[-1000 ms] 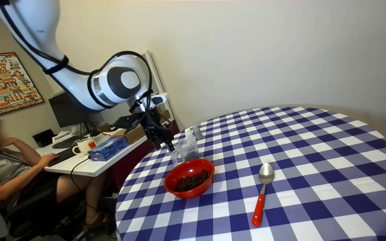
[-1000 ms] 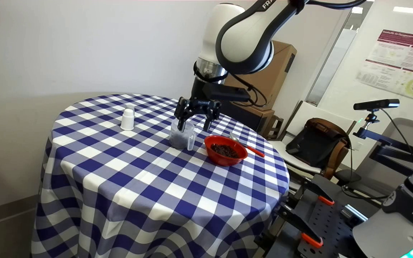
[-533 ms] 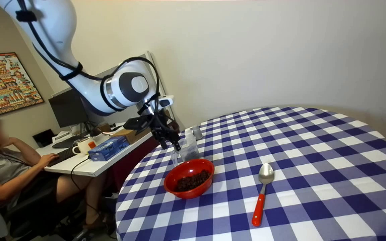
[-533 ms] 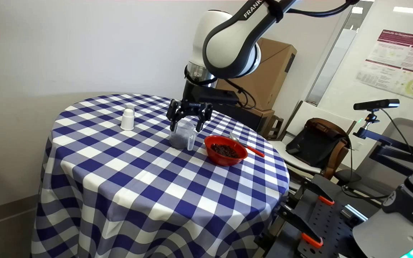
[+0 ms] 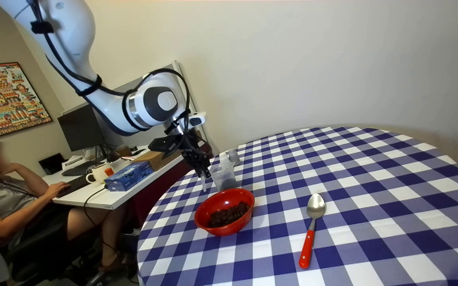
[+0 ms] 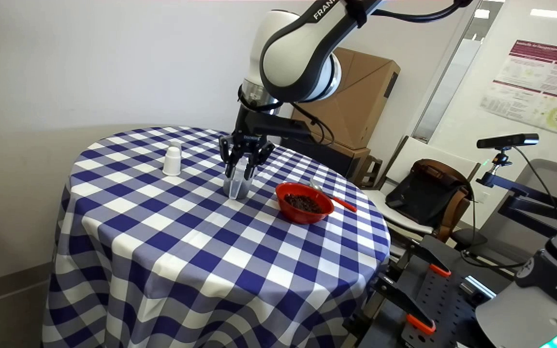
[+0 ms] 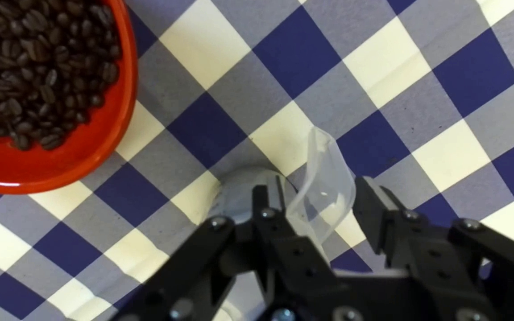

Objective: Pour some contents from the clear jar into the orange bowl

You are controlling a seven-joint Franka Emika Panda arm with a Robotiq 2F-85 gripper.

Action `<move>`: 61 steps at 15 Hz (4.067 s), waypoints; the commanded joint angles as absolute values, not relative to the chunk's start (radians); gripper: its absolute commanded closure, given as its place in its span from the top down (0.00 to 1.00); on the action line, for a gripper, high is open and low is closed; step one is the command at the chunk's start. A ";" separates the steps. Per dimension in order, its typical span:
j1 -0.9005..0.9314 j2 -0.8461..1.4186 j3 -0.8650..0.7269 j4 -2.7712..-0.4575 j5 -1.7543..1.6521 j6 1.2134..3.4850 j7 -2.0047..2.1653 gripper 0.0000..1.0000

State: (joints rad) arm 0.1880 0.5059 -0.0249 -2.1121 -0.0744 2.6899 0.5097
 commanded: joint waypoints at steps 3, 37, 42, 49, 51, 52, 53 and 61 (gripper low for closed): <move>0.202 0.517 -0.051 -2.083 -0.045 2.681 0.493 0.04; -0.017 -0.260 -0.059 -2.439 0.485 2.134 0.642 0.07; -0.069 -0.221 -0.103 -2.509 0.603 2.130 0.588 0.07; -0.147 -0.139 -0.168 -2.528 0.772 2.130 0.518 0.07; -0.156 -0.107 -0.175 -2.514 0.820 2.112 0.483 0.07; -0.157 -0.090 -0.175 -2.504 0.843 2.105 0.472 0.07; -0.158 -0.075 -0.172 -2.495 0.861 2.106 0.461 0.07; -0.158 0.014 -0.167 -2.418 0.903 2.085 0.437 0.07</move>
State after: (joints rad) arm -0.1526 -0.0213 -0.1682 -2.4683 0.9139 2.1385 0.4740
